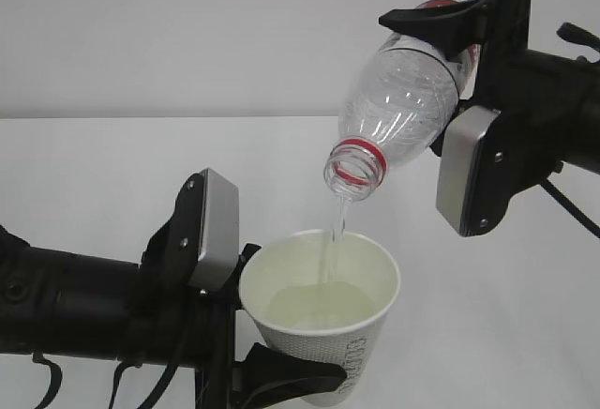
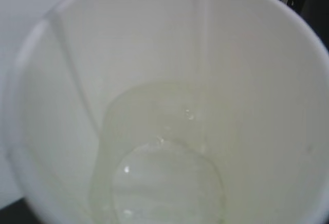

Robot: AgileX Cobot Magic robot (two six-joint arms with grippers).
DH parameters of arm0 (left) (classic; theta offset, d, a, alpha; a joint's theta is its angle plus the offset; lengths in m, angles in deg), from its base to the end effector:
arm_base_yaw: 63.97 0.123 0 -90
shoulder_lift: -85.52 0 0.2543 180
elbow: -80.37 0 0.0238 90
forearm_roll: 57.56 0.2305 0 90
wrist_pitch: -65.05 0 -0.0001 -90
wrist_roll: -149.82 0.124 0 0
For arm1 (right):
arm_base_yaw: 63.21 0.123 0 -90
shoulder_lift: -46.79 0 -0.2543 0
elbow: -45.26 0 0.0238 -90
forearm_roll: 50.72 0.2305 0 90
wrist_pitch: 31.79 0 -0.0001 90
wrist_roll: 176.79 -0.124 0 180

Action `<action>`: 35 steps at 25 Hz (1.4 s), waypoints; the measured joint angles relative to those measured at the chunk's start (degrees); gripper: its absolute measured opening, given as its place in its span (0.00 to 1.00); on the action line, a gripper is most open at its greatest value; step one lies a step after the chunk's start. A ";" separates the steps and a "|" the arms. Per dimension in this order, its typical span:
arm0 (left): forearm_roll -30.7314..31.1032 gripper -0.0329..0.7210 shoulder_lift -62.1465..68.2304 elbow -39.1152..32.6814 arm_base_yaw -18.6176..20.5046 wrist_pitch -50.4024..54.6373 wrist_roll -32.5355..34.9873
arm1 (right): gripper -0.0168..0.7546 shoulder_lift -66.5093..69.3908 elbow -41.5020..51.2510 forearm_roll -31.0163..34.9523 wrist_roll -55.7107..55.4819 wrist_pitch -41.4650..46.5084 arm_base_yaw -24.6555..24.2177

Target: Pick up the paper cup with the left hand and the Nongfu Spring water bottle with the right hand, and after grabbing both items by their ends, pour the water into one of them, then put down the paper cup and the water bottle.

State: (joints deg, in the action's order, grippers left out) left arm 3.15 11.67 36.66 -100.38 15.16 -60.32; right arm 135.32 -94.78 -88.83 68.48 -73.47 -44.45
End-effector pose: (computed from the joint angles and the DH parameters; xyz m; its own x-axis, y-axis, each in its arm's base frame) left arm 0.1822 -0.2371 0.1340 -0.0846 0.3610 -0.9287 0.9886 0.1472 -0.0329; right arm 0.2692 0.1451 0.2454 0.6835 -0.7263 0.0732 0.0097 -0.0912 -0.9958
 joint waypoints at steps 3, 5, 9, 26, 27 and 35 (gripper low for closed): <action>0.00 0.70 0.00 0.00 0.00 0.37 0.09 | 0.70 0.00 0.00 0.00 0.00 0.00 0.00; 0.00 0.70 0.00 0.00 0.00 0.59 0.23 | 0.70 0.00 0.00 0.00 0.00 0.00 0.00; 0.00 0.70 0.00 0.00 0.00 1.23 1.58 | 0.70 0.00 0.00 0.10 0.00 0.00 0.00; -0.32 0.70 0.00 0.00 0.00 0.80 1.79 | 0.70 0.00 0.00 0.10 0.00 0.00 0.00; -0.32 0.70 0.00 0.00 0.00 0.68 1.79 | 0.70 0.00 0.00 0.10 0.00 0.00 0.00; -0.41 0.70 0.00 0.00 0.00 0.06 1.79 | 0.70 0.00 0.00 0.10 0.02 0.00 0.00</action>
State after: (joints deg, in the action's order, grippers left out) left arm 2.74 11.67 36.66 -100.38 15.22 -58.53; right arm 135.32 -94.78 -88.73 68.51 -73.47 -44.45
